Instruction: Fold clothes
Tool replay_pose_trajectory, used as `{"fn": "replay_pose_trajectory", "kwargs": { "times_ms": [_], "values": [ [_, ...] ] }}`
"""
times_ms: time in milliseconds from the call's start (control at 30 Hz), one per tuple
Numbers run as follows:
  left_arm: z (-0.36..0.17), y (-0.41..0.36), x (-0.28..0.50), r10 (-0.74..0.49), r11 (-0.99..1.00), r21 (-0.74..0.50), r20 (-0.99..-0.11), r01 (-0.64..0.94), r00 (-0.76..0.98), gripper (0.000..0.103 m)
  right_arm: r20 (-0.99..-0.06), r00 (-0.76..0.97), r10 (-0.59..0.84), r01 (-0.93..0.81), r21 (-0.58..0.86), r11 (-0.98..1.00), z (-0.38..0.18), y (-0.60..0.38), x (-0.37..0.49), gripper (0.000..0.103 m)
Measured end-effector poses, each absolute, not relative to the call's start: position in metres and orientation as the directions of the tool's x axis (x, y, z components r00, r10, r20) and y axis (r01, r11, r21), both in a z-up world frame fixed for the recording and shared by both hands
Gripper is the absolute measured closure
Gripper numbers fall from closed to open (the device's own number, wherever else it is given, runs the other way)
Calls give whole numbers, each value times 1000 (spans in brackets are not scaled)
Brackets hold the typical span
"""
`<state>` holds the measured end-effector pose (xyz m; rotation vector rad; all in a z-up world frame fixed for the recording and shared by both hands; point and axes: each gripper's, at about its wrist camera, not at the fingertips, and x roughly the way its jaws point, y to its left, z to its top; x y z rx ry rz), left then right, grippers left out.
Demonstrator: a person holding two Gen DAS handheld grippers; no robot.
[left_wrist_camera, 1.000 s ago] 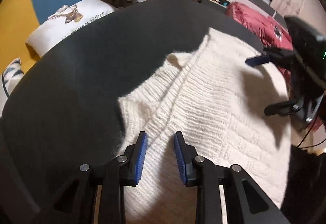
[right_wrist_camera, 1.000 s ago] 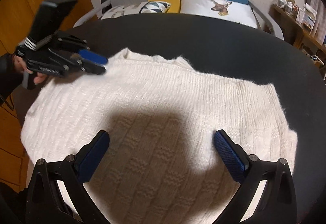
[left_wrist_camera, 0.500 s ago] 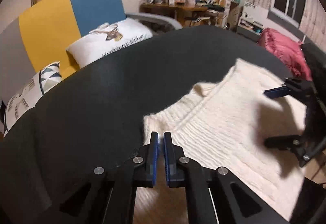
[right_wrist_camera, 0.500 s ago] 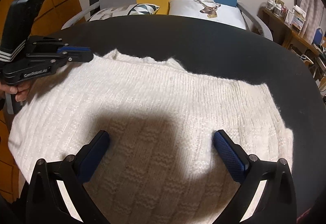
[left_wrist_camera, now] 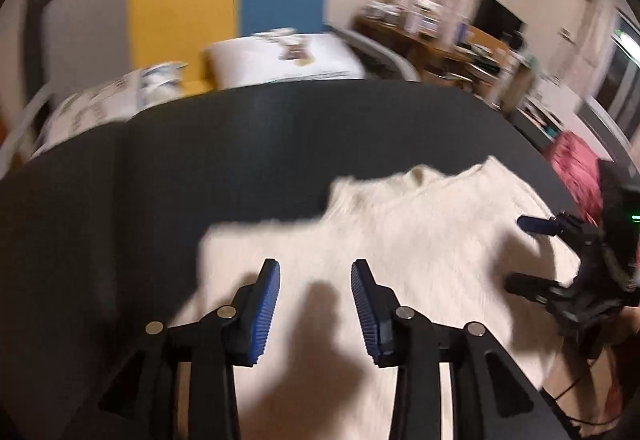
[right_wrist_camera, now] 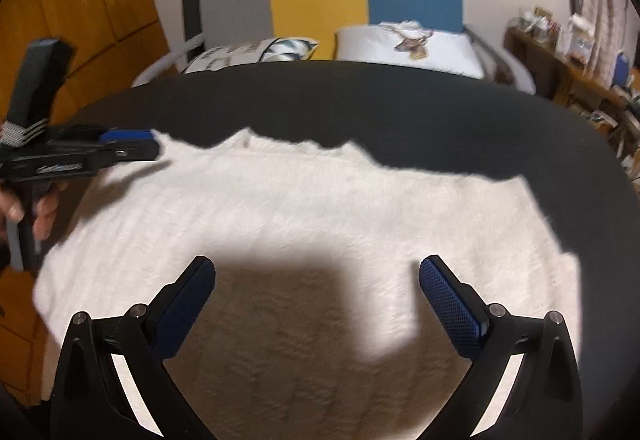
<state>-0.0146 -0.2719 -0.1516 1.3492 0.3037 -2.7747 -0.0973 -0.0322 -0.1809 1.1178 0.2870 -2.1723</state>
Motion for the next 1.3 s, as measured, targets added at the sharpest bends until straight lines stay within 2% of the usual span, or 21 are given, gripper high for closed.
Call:
{"fn": "replay_pose_trajectory", "kwargs": {
  "times_ms": [133,267,367,467,567,667,733,900,1100,1200,1267,1300],
  "values": [
    [-166,-265,40,6,-948,-193,-806,253,-592,66,-786,-457,-416,620,54,-783,-194,-40,-94,0],
    [-155,-261,97,-32,-905,-254,-759,341,-650,66,-798,-453,-397,605,52,-795,-187,-38,-94,0],
    [-152,-266,129,-49,-888,-277,-737,367,-674,66,-789,-439,-431,594,105,-797,-172,-25,-84,0],
    [-163,-274,152,-33,-881,-288,-755,376,-655,66,-795,-426,-432,596,112,-795,-170,-13,-70,0],
    [-174,-275,167,61,-867,-381,-723,323,-688,66,-830,-402,-387,592,87,-801,-191,-8,-60,0],
    [-173,-270,173,118,-870,-425,-671,250,-732,66,-798,-474,-373,611,7,-791,-198,-11,-46,0],
    [-171,-265,173,151,-875,-442,-635,196,-758,66,-783,-491,-381,600,13,-800,-200,-10,-44,0],
    [-192,-270,165,214,-840,-504,-648,200,-731,66,-737,-538,-408,576,31,-817,-202,-4,-38,0],
    [-191,-278,166,327,-783,-613,-551,107,-768,65,-742,-557,-373,535,22,-844,-201,-6,-36,0],
    [-191,-268,155,331,-833,-548,-606,78,-723,64,-801,-483,-355,535,51,-844,-184,-15,-43,0],
    [-197,-260,147,319,-866,-496,-652,69,-688,64,-775,-481,-410,532,113,-839,-174,-15,-40,0],
    [-201,-259,145,322,-867,-493,-662,71,-677,65,-784,-482,-391,527,96,-844,-175,-18,-41,0]
  ]
}}
